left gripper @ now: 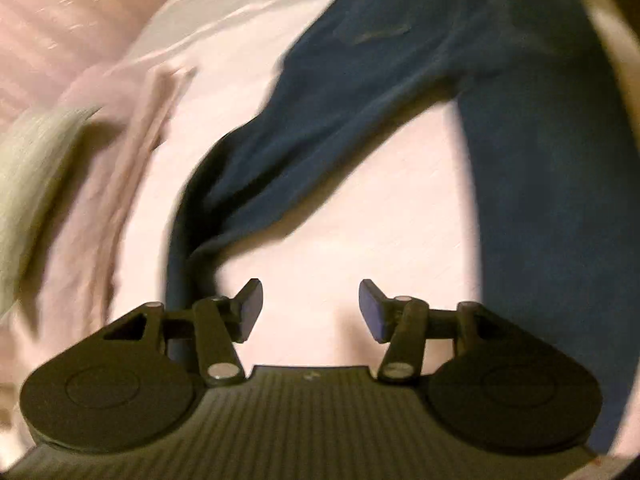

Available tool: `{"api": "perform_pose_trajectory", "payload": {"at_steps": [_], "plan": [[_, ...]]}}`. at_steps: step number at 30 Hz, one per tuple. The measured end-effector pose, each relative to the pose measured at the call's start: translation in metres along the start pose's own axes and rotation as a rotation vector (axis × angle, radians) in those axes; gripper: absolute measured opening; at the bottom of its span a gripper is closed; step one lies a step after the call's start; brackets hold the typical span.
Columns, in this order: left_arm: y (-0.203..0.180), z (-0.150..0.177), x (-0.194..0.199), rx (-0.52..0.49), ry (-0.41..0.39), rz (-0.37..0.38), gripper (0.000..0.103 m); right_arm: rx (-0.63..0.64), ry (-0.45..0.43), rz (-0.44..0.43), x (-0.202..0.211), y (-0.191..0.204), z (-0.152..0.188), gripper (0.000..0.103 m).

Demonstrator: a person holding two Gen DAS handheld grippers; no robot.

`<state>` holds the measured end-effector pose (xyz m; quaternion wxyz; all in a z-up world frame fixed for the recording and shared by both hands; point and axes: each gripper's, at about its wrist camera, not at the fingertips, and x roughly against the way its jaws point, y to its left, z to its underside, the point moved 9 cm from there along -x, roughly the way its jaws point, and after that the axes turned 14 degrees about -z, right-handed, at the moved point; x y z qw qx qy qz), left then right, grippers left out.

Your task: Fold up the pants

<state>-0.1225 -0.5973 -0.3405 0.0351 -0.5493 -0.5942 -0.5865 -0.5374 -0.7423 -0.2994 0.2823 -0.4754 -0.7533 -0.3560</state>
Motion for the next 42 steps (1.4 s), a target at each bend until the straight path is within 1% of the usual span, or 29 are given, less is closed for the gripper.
{"api": "perform_pose_trajectory", "payload": {"at_steps": [2, 3, 5, 10, 11, 13, 16, 18, 19, 20, 22, 24, 25, 26, 27, 28, 29, 30, 32, 34, 35, 36, 37, 38, 40, 42], "plan": [[0.023, 0.031, -0.016, 0.020, 0.031, -0.064, 0.061, 0.073, 0.010, -0.030, -0.013, 0.040, -0.010, 0.037], [0.034, 0.045, -0.023, 0.034, 0.040, -0.085, 0.062, 0.104, 0.018, -0.050, -0.022, 0.060, -0.014, 0.037], [0.053, 0.072, -0.038, 0.055, 0.061, -0.105, 0.066, 0.182, 0.044, -0.104, -0.042, 0.110, -0.017, 0.037], [0.108, 0.136, -0.078, 0.107, 0.078, -0.123, 0.070, 0.372, 0.117, -0.218, -0.093, 0.232, -0.004, 0.038], [0.117, 0.146, -0.084, 0.126, 0.084, -0.119, 0.070, 0.408, 0.130, -0.233, -0.103, 0.254, 0.000, 0.038], [0.138, 0.169, -0.097, 0.208, 0.108, -0.096, 0.070, 0.482, 0.157, -0.267, -0.122, 0.298, 0.012, 0.038], [0.165, 0.203, -0.120, 0.359, 0.151, -0.054, 0.070, 0.624, 0.193, -0.289, -0.151, 0.353, 0.032, 0.038], [0.174, 0.220, -0.133, 0.456, 0.172, -0.017, 0.070, 0.777, 0.220, -0.280, -0.171, 0.383, 0.050, 0.038], [0.178, 0.227, -0.140, 0.503, 0.176, 0.005, 0.069, 0.873, 0.224, -0.275, -0.181, 0.399, 0.060, 0.038], [0.180, 0.233, -0.147, 0.549, 0.179, 0.030, 0.068, 0.951, 0.225, -0.274, -0.188, 0.410, 0.068, 0.038], [0.184, 0.238, -0.162, 0.649, 0.185, 0.088, 0.063, 1.129, 0.218, -0.243, -0.205, 0.424, 0.083, 0.038], [0.188, 0.242, -0.176, 0.755, 0.183, 0.155, 0.056, 1.247, 0.221, -0.232, -0.220, 0.434, 0.096, 0.038], [0.189, 0.243, -0.180, 0.791, 0.178, 0.177, 0.051, 1.317, 0.222, -0.206, -0.231, 0.437, 0.101, 0.038], [0.190, 0.244, -0.184, 0.829, 0.181, 0.200, 0.043, 1.368, 0.223, -0.186, -0.237, 0.437, 0.105, 0.038], [0.190, 0.243, -0.188, 0.859, 0.183, 0.217, 0.038, 1.403, 0.225, -0.177, -0.244, 0.437, 0.108, 0.038], [0.190, 0.243, -0.190, 0.884, 0.186, 0.232, 0.024, 1.443, 0.222, -0.164, -0.253, 0.439, 0.109, 0.038], [0.190, 0.243, -0.192, 0.906, 0.191, 0.247, 0.006, 1.473, 0.226, -0.157, -0.259, 0.439, 0.111, 0.038], [0.193, 0.244, -0.192, 0.924, 0.198, 0.244, 0.004, 1.501, 0.236, -0.162, -0.264, 0.438, 0.112, 0.038], [0.199, 0.243, -0.190, 0.945, 0.189, 0.251, 0.002, 1.587, 0.223, -0.155, -0.267, 0.443, 0.122, 0.038], [0.212, 0.244, -0.179, 0.961, 0.179, 0.245, 0.002, 1.644, 0.205, -0.152, -0.270, 0.445, 0.127, 0.038], [0.224, 0.245, -0.171, 0.990, 0.170, 0.240, 0.002, 1.660, 0.205, -0.148, -0.272, 0.445, 0.129, 0.037], [0.236, 0.247, -0.163, 1.012, 0.165, 0.228, 0.002, 1.672, 0.201, -0.143, -0.274, 0.445, 0.129, 0.033], [0.249, 0.248, -0.156, 1.028, 0.155, 0.206, 0.002, 1.679, 0.204, -0.151, -0.274, 0.446, 0.129, 0.024], [0.265, 0.249, -0.148, 1.041, 0.143, 0.183, 0.002, 1.688, 0.211, -0.151, -0.273, 0.446, 0.129, 0.000], [0.293, 0.248, -0.134, 1.051, 0.128, 0.146, 0.002, 1.680, 0.210, -0.185, -0.261, 0.447, 0.126, 0.000], [0.315, 0.244, -0.123, 1.041, 0.120, 0.108, 0.002, 1.669, 0.216, -0.249, -0.234, 0.450, 0.121, 0.000]]}}
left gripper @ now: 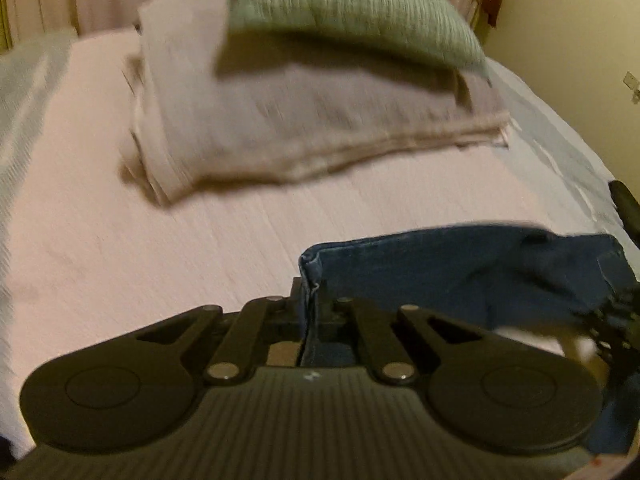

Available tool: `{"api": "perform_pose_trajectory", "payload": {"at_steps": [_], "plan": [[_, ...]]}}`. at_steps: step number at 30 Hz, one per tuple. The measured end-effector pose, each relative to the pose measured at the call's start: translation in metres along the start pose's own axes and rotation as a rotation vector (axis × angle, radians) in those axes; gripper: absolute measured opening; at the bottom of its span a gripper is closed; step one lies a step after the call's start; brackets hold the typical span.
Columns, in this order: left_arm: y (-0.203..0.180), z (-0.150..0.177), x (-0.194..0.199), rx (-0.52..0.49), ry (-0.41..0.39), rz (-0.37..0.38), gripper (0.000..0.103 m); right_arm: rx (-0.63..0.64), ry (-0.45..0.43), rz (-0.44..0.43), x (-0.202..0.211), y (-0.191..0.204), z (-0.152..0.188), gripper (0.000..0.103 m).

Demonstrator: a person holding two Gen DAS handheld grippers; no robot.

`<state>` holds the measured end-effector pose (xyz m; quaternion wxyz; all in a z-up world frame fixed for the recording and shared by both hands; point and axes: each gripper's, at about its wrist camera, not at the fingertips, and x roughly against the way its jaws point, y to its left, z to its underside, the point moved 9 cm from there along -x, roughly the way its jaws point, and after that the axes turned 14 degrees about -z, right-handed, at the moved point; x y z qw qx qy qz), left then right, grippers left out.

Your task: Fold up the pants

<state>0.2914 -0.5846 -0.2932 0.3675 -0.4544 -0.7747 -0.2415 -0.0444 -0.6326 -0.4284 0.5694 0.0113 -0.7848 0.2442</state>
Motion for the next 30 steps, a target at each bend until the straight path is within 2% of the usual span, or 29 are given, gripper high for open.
{"api": "perform_pose_trajectory", "payload": {"at_steps": [3, 5, 7, 10, 11, 13, 15, 18, 21, 23, 25, 26, 30], "plan": [[0.002, -0.014, 0.004, -0.039, 0.017, -0.027, 0.002, 0.036, -0.030, -0.079, 0.041, 0.014, -0.002, 0.000], [0.002, -0.009, -0.005, -0.074, 0.039, -0.044, 0.002, 0.048, -0.030, -0.115, 0.056, 0.021, 0.000, 0.000], [0.000, 0.006, -0.024, -0.130, 0.075, -0.079, 0.002, 0.052, -0.031, -0.123, 0.051, 0.026, -0.002, 0.000], [0.000, 0.043, -0.057, -0.138, 0.172, -0.111, 0.004, 0.055, -0.021, -0.144, 0.029, 0.035, -0.001, 0.000], [0.001, 0.056, -0.066, -0.128, 0.204, -0.121, 0.005, 0.049, -0.014, -0.147, 0.024, 0.042, 0.002, 0.004], [0.007, 0.074, -0.074, -0.149, 0.216, -0.174, 0.005, 0.009, -0.008, -0.157, 0.018, 0.049, 0.005, 0.015], [0.013, 0.084, -0.073, -0.145, 0.223, -0.209, 0.008, -0.044, -0.034, -0.167, 0.022, 0.052, 0.003, 0.038], [0.015, 0.082, -0.058, -0.154, 0.181, -0.237, 0.009, -0.140, -0.055, -0.176, 0.038, 0.049, 0.006, 0.042], [-0.003, 0.067, -0.038, -0.213, 0.133, -0.229, 0.011, -0.296, -0.083, -0.169, 0.064, 0.037, 0.019, 0.042], [-0.022, 0.056, -0.028, -0.258, 0.111, -0.215, 0.017, -0.428, -0.091, -0.154, 0.080, 0.016, 0.039, 0.042], [-0.053, 0.041, -0.018, -0.303, 0.086, -0.174, 0.021, -0.558, -0.077, -0.139, 0.092, -0.008, 0.070, 0.042], [-0.067, 0.034, -0.015, -0.320, 0.075, -0.157, 0.026, -0.605, -0.065, -0.128, 0.096, -0.019, 0.088, 0.043], [-0.151, 0.011, -0.005, -0.387, 0.038, -0.052, 0.040, -0.786, -0.031, -0.076, 0.111, -0.075, 0.170, 0.043]]}}
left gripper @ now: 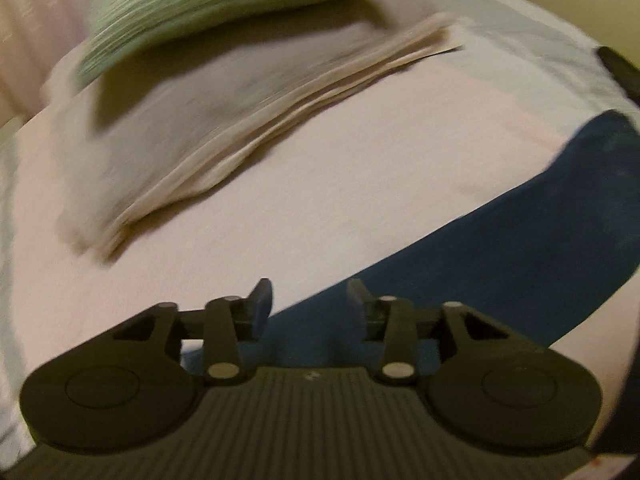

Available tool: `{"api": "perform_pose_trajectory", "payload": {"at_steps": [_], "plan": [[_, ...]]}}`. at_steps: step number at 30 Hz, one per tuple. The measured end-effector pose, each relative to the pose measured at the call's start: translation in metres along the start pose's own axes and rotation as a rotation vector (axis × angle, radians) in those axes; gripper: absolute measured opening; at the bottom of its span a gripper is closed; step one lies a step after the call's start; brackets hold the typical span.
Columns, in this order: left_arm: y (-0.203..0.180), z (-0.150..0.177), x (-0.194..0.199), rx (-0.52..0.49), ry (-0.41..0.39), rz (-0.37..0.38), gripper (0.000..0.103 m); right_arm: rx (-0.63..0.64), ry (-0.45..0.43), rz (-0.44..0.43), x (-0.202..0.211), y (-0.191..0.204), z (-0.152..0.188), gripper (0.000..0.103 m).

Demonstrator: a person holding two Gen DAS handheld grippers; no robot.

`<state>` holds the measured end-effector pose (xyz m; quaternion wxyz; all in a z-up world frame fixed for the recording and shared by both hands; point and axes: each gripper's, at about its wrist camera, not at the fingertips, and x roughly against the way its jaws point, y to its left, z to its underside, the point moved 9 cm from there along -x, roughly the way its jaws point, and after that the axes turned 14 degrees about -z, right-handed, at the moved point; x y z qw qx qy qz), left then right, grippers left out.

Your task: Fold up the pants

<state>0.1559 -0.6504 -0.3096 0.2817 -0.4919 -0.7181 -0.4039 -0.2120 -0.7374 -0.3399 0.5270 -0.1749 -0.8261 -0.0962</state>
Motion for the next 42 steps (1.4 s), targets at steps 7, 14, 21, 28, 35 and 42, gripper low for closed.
{"api": "perform_pose_trajectory", "payload": {"at_steps": [7, 14, 21, 28, 35, 42], "plan": [[-0.181, -0.097, 0.001, -0.099, -0.059, 0.236, 0.062, -0.176, -0.031, 0.005, 0.021, -0.172, 0.026, 0.045], [-0.366, -0.174, -0.028, -0.214, -0.051, 0.440, 0.062, -0.259, -0.101, -0.228, -0.002, -0.289, 0.036, 0.046], [-0.473, -0.198, -0.067, -0.401, 0.013, 0.545, 0.062, -0.169, -0.060, -0.455, -0.052, -0.319, 0.041, 0.045], [-0.496, -0.177, -0.092, -0.516, 0.093, 0.569, 0.058, -0.203, -0.036, -0.622, -0.063, -0.324, 0.048, 0.041], [-0.484, -0.189, -0.081, -0.513, 0.108, 0.549, 0.009, -0.229, -0.046, -0.601, -0.045, -0.328, 0.045, 0.008], [-0.480, -0.215, -0.092, -0.487, 0.029, 0.457, 0.008, -0.214, -0.091, -0.484, -0.044, -0.349, 0.023, 0.007]]}}
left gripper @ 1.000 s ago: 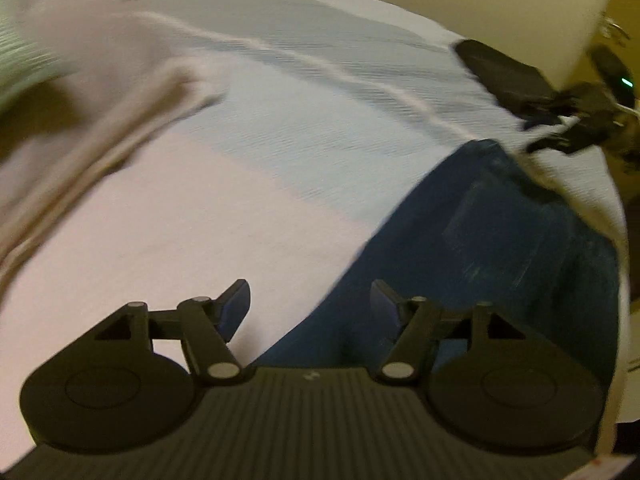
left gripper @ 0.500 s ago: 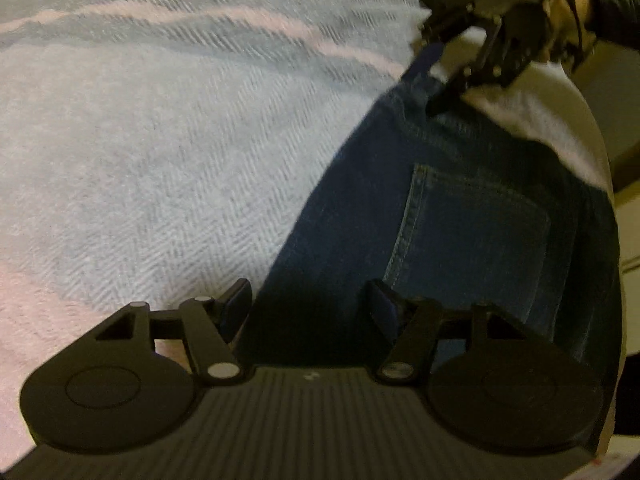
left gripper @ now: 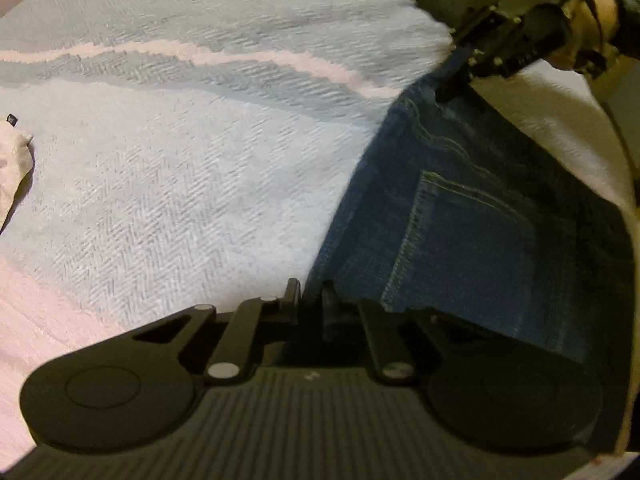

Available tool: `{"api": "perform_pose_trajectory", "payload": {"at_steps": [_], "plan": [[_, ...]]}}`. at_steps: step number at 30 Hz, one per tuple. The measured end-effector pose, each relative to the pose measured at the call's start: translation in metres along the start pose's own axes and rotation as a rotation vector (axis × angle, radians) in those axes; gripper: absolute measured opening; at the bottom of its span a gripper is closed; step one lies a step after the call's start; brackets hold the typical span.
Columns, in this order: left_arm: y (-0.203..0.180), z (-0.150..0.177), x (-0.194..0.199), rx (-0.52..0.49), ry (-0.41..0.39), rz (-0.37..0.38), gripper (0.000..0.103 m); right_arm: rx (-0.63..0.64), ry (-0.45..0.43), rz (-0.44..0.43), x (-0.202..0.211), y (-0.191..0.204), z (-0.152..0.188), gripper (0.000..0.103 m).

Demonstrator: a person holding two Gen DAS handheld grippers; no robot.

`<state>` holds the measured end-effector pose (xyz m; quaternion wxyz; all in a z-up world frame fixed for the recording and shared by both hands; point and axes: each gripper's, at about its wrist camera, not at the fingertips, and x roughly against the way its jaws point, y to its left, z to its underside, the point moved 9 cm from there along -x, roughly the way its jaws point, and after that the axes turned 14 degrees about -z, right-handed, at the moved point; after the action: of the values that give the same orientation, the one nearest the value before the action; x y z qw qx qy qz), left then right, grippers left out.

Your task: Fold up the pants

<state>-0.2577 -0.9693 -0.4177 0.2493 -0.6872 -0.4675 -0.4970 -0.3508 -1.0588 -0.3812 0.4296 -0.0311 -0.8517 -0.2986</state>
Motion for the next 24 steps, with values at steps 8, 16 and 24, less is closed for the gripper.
{"api": "perform_pose_trajectory", "payload": {"at_steps": [8, 16, 24], "plan": [[0.011, 0.013, -0.006, 0.069, -0.009, -0.067, 0.020, -0.061, -0.072, 0.143, 0.008, 0.000, 0.020, 0.029], [0.062, 0.088, 0.091, 0.184, -0.022, -0.195, 0.030, -0.001, -0.134, 0.200, 0.019, 0.096, 0.024, 0.031], [0.080, 0.247, 0.190, 0.375, 0.051, -0.350, 0.046, -0.026, -0.130, -0.017, -0.068, 0.258, 0.056, 0.031]]}}
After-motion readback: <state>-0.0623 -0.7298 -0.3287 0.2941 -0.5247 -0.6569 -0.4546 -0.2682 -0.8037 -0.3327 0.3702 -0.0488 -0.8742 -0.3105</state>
